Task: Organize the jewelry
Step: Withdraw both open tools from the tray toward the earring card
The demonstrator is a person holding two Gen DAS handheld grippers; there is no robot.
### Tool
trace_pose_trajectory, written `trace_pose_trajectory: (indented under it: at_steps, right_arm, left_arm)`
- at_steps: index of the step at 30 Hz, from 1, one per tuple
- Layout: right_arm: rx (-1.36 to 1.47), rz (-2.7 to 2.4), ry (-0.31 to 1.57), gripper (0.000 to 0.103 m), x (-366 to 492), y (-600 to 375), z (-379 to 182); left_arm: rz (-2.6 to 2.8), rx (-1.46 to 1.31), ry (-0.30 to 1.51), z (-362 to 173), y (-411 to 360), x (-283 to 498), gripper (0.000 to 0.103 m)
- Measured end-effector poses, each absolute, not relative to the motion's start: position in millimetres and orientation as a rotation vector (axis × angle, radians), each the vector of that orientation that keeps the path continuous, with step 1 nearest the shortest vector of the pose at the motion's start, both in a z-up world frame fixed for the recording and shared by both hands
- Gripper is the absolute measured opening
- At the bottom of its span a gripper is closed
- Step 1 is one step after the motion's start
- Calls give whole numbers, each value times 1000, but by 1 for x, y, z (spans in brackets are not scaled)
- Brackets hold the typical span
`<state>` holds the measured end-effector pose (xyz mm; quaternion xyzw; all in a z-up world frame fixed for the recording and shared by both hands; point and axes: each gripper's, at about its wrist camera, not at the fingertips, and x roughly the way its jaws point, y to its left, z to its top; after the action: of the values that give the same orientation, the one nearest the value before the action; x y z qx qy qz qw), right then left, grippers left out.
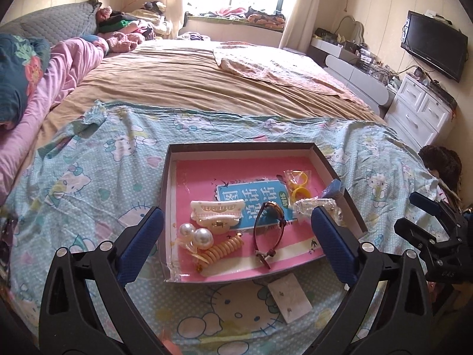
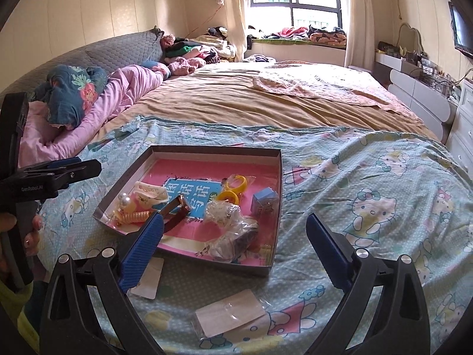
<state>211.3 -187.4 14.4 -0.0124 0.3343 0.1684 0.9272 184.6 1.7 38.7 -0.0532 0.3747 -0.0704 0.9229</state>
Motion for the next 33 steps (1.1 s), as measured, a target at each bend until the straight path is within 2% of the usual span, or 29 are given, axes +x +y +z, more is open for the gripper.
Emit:
trace_pose_trajectory:
  at_steps: [33]
  right_arm:
    - [-116,367,854,96,179,-196,-50]
  left_arm:
    - [-183,-97,942,-34,-31,138,93]
